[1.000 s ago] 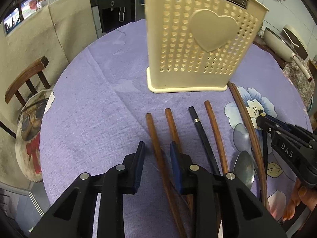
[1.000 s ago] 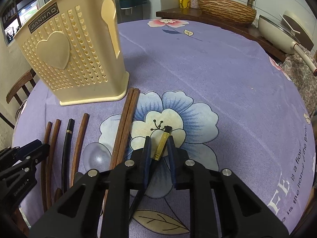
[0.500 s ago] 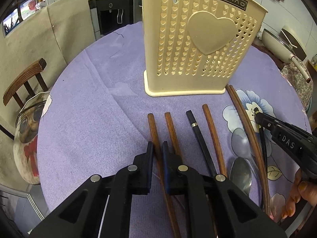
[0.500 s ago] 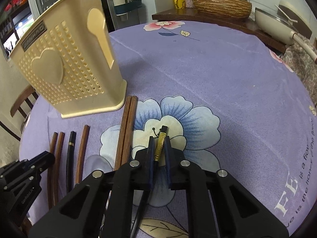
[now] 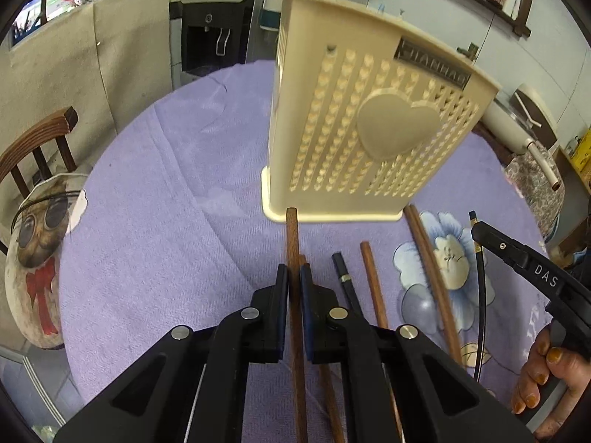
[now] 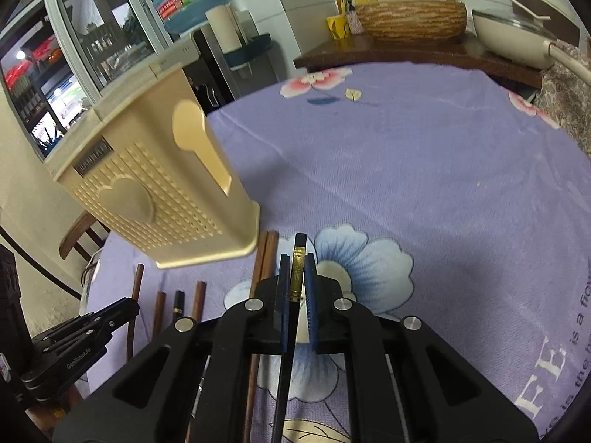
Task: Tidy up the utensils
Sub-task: 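Lift both held chopsticks and lower them upright into the cream caddy, then open both tools to release the chopsticks inside the caddy, then move both open tools back down to the remaining chopsticks, then grasp a brown chopstick with the left tool while the right tool grasps another brown chopstick, then lift both brown chopsticks and lower them upright into the caddy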
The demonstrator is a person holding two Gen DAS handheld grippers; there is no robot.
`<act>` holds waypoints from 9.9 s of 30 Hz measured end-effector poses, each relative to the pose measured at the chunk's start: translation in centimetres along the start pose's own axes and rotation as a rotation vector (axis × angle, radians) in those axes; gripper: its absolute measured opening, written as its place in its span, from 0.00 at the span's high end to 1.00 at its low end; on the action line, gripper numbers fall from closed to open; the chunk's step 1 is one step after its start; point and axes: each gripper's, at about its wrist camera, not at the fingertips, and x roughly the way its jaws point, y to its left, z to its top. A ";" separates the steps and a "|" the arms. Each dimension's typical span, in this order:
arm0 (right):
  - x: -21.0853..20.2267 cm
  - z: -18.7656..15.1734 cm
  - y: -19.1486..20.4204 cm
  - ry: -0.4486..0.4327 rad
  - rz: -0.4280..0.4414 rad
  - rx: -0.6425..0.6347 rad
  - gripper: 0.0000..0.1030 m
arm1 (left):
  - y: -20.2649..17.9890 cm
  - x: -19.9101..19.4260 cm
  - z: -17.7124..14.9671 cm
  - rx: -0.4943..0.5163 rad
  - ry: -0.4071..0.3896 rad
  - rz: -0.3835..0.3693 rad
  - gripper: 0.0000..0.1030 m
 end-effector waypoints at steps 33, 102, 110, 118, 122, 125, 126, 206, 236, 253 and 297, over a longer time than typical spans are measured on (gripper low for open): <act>-16.8 4.1 4.9 -0.332 0.155 -0.246 0.93 | 1.4 -14.3 3.3 0.020 -0.377 -0.079 0.93; -9.2 13.1 9.4 -0.405 0.098 -0.226 0.51 | -0.1 -11.4 10.2 -0.007 -0.417 -0.100 0.21; -11.7 7.8 7.9 -0.378 0.061 -0.266 0.38 | 1.1 -12.0 5.1 0.008 -0.399 -0.055 0.06; -7.4 1.1 4.0 -0.132 -0.020 -0.243 0.36 | 3.9 -7.2 -0.2 -0.065 -0.203 -0.026 0.08; -5.3 -1.3 2.9 -0.042 -0.038 -0.216 0.36 | 4.2 -5.1 -2.3 -0.068 -0.124 -0.014 0.17; -4.6 -2.6 2.7 -0.015 -0.041 -0.221 0.36 | 4.2 -4.2 -3.5 -0.071 -0.087 -0.020 0.22; -4.5 -3.2 2.7 -0.008 -0.036 -0.220 0.36 | 4.2 -4.0 -3.9 -0.068 -0.076 -0.022 0.23; 5.7 -1.3 5.2 0.113 -0.173 -0.289 0.92 | -3.0 1.5 -3.6 0.047 0.013 0.072 0.92; 3.1 0.7 1.7 0.082 0.044 -0.109 0.93 | -1.1 -0.8 -1.4 -0.036 -0.049 -0.031 0.93; -9.6 0.7 1.7 -0.148 0.194 -0.174 0.93 | -0.4 -9.7 0.4 -0.020 -0.252 -0.104 0.93; -18.7 6.1 6.4 -0.318 0.255 -0.343 0.93 | -0.7 -17.9 5.3 0.044 -0.405 -0.202 0.93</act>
